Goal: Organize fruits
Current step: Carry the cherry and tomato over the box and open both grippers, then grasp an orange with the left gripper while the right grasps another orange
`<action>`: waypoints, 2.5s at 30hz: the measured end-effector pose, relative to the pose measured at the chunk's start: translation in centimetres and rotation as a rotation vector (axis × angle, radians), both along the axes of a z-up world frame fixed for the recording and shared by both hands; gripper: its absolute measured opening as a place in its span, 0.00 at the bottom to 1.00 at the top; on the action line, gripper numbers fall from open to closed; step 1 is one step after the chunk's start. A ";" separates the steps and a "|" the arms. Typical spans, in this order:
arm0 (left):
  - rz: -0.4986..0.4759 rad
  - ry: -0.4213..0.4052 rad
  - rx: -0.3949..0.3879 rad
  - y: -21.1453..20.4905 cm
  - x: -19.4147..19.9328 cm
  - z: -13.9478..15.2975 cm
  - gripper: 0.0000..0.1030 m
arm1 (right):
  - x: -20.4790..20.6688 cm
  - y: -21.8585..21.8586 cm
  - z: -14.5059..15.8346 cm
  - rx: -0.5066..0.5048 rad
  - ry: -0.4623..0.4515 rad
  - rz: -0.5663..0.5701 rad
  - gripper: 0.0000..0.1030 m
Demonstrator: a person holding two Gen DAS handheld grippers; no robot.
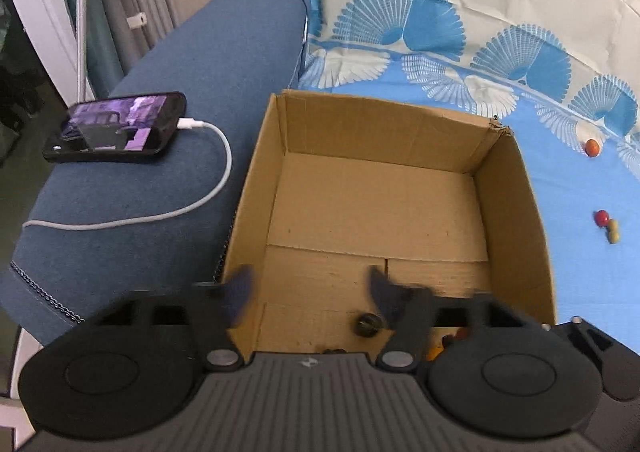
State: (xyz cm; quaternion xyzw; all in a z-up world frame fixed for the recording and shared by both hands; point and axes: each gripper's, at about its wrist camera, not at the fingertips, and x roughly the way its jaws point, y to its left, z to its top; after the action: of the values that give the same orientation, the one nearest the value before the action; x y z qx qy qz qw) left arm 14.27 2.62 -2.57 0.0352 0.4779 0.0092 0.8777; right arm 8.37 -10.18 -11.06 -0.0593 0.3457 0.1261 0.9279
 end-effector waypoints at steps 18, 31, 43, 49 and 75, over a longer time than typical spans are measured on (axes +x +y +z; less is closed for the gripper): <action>-0.221 -0.089 -0.026 -6.7 -6.6 4.4 1.00 | -12.6 -8.5 7.8 0.198 -0.158 -0.226 0.98; -0.564 -0.074 -0.087 -29.2 1.2 7.0 1.00 | -10.1 -31.6 8.3 0.110 -0.187 -0.741 0.99; -0.829 -0.019 -0.043 -65.7 7.1 5.5 1.00 | -16.5 -64.3 1.4 0.123 -0.228 -1.365 0.99; -1.051 -0.109 -0.007 -86.2 6.0 0.9 1.00 | -15.7 -77.9 -3.1 0.099 -0.245 -1.404 0.99; -1.310 -0.200 0.088 -131.0 8.0 -21.2 0.98 | -8.1 -95.9 -17.5 0.070 -0.213 -1.345 0.64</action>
State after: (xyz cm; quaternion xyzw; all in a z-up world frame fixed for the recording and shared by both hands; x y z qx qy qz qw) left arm 22.25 -128.41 -23.79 0.3531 0.2730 -0.5034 0.7399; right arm 0.28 -106.11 -28.58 0.1866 0.2101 -0.4735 0.8348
